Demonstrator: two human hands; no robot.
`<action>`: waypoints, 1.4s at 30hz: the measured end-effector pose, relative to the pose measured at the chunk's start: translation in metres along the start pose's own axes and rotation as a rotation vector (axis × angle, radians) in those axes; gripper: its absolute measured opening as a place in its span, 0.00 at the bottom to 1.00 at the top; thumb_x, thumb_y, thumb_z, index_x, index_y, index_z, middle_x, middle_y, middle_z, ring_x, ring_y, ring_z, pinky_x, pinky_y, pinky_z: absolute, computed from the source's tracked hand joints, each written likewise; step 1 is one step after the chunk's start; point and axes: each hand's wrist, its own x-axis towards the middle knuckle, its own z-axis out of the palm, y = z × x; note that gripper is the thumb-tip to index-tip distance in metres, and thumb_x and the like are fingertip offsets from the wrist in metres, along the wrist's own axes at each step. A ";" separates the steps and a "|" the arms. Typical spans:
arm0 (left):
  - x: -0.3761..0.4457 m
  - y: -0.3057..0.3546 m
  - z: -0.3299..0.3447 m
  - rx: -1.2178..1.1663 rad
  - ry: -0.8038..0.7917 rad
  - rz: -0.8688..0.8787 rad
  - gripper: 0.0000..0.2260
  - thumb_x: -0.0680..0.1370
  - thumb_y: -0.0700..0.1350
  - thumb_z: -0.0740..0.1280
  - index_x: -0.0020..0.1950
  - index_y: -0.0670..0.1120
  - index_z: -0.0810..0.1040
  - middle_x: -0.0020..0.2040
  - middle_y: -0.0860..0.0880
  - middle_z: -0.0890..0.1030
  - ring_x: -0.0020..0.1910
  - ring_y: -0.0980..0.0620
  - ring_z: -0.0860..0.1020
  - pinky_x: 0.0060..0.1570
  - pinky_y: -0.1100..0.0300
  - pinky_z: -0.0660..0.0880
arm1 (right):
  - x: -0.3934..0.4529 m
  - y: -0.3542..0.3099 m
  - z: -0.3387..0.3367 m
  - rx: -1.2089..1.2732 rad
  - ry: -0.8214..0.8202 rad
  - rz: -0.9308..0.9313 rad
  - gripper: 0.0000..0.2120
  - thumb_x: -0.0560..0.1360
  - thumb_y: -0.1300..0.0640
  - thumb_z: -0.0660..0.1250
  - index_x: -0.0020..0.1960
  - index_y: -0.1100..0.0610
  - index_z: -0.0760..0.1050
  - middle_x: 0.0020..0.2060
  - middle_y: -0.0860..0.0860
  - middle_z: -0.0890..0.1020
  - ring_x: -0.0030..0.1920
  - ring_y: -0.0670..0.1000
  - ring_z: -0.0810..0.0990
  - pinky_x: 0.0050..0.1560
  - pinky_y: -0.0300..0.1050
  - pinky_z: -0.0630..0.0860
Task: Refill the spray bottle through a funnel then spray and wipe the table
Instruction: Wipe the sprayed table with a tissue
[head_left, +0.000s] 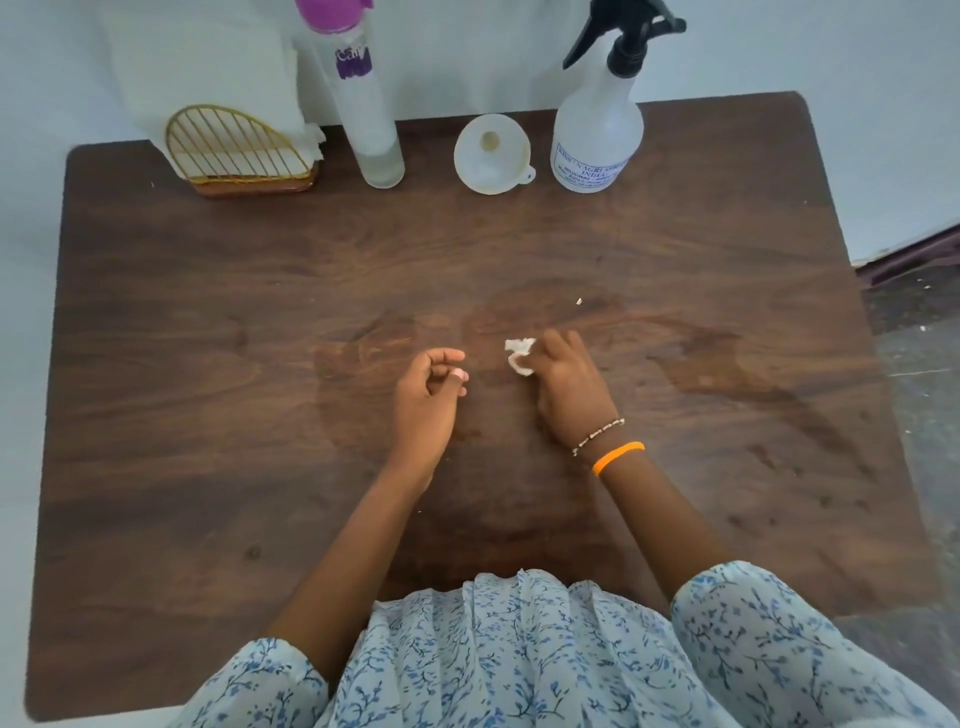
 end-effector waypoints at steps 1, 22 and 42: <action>0.000 0.000 0.002 0.004 -0.009 -0.002 0.11 0.77 0.35 0.62 0.46 0.52 0.76 0.39 0.52 0.78 0.38 0.57 0.76 0.46 0.61 0.74 | 0.005 0.008 -0.005 0.017 0.053 0.065 0.11 0.69 0.73 0.63 0.47 0.65 0.81 0.42 0.65 0.78 0.43 0.64 0.75 0.44 0.50 0.73; 0.003 0.008 0.037 0.098 -0.031 0.067 0.11 0.76 0.35 0.62 0.47 0.52 0.76 0.40 0.53 0.79 0.37 0.60 0.77 0.47 0.61 0.76 | 0.004 0.017 0.002 0.120 -0.072 -0.129 0.10 0.74 0.65 0.64 0.54 0.65 0.79 0.56 0.59 0.80 0.58 0.61 0.76 0.55 0.53 0.77; 0.008 0.007 0.042 0.066 -0.038 0.034 0.12 0.76 0.35 0.62 0.47 0.53 0.76 0.39 0.53 0.78 0.35 0.62 0.76 0.46 0.62 0.75 | -0.005 0.011 0.000 0.189 -0.017 0.088 0.10 0.73 0.69 0.63 0.52 0.65 0.80 0.47 0.64 0.77 0.48 0.56 0.74 0.47 0.50 0.73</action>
